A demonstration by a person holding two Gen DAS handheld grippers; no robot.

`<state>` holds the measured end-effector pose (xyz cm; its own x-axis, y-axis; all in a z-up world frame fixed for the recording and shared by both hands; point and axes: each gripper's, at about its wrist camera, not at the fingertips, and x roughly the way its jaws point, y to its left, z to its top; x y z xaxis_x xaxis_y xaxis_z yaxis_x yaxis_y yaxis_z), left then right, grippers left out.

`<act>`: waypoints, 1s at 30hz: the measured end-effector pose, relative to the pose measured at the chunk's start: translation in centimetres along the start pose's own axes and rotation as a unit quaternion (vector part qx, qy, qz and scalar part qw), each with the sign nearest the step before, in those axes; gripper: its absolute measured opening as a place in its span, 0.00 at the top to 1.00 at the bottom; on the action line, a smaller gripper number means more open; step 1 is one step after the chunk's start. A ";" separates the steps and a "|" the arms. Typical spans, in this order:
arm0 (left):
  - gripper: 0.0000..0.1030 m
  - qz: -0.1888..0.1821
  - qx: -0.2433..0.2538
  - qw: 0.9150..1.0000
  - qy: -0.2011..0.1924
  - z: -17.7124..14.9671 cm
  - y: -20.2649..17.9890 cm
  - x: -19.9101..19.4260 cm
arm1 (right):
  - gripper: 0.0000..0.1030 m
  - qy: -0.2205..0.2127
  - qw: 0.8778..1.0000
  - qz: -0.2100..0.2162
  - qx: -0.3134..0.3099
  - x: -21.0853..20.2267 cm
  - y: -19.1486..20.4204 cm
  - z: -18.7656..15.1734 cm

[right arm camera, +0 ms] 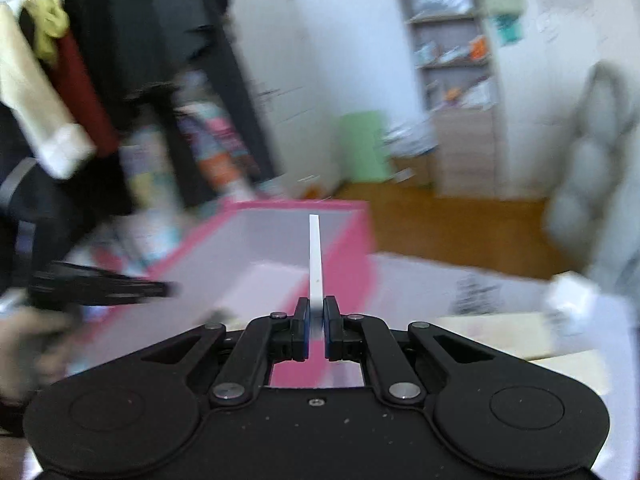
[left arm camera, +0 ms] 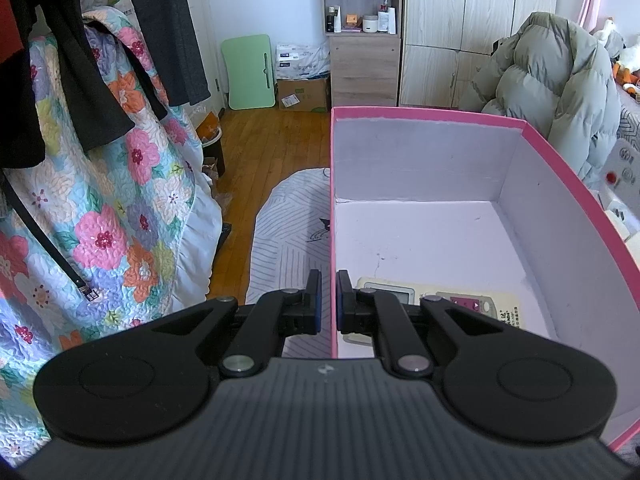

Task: Organize rigid objects
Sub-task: 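Carry the white card into the pink box and release it, then move the right gripper back over the white square charger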

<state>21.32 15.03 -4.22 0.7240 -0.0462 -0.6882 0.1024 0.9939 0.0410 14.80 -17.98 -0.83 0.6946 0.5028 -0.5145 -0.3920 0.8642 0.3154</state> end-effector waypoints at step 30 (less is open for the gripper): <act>0.93 -0.005 -0.002 1.000 -0.002 -0.3 0.5 0.2 | 0.77 0.265 0.953 0.142 -0.034 12.7 7.4 1.3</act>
<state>21.26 15.52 -4.55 0.7264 -0.0568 -0.6849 0.1071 0.9938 0.0311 21.51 -5.23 -3.95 0.1592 0.6396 -0.7521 -0.5703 0.6814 0.4587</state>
